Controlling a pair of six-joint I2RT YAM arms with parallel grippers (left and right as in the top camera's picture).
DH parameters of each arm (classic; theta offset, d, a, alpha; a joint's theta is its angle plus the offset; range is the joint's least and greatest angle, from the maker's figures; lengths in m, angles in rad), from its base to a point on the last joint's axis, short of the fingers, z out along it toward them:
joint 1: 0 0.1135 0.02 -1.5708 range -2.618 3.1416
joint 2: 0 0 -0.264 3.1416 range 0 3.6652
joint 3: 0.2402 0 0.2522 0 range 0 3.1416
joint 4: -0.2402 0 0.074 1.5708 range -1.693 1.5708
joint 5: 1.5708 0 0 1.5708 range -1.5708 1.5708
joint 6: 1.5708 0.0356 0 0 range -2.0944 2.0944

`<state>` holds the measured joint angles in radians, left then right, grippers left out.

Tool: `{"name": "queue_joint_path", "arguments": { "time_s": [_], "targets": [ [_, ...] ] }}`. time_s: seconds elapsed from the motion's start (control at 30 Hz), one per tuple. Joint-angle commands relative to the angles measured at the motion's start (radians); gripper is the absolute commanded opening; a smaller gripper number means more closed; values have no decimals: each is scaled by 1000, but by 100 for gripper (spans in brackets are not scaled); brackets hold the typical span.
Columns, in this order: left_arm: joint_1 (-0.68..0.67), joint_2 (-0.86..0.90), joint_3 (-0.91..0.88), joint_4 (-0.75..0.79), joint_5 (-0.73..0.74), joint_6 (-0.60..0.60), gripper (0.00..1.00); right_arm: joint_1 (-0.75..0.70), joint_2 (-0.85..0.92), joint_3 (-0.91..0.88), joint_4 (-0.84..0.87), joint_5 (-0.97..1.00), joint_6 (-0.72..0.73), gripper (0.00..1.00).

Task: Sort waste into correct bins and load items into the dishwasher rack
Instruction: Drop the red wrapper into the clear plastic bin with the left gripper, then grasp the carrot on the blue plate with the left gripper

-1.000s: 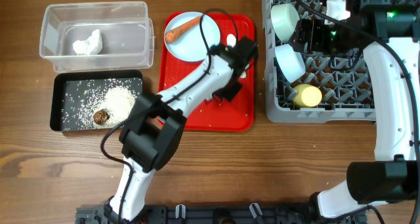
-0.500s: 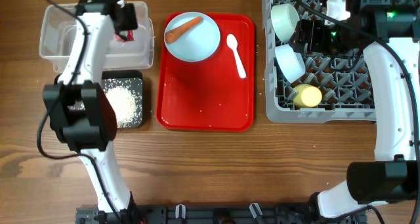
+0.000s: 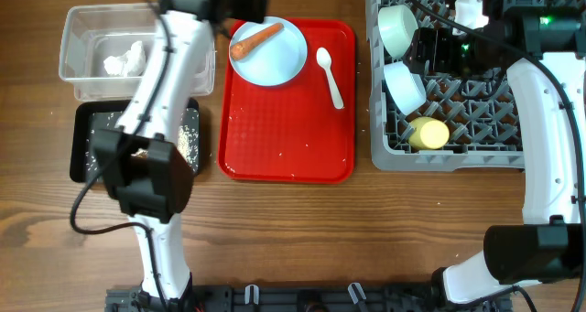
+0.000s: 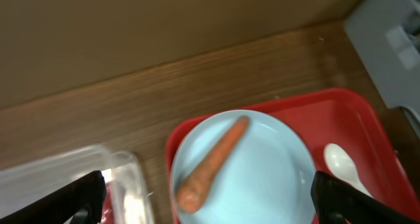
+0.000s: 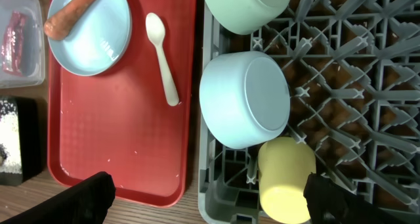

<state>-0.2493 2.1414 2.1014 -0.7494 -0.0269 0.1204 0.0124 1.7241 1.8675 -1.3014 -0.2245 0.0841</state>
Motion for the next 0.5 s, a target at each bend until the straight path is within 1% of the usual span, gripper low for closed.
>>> {"name": "queue_joint_path", "arguments": {
  "time_s": [0.0,0.2,0.3,0.4,0.47],
  "targets": [
    [-28,115,-1,18,-88,92,100,3,-6,2,-1,-2,-13,96],
    [-26,277,-1,76,-87,117,100,3,-6,2,0,-2,-13,96],
    [-29,310,-1,68,-26,116,99,3,-6,2,0,-2,-13,96],
    [-31,336,-1,41,-3,114,93,3,-6,2,0,-2,-14,96],
    [-31,359,-1,-1,8,111,87,3,-6,2,0,-2,-14,96]
  ]
}}
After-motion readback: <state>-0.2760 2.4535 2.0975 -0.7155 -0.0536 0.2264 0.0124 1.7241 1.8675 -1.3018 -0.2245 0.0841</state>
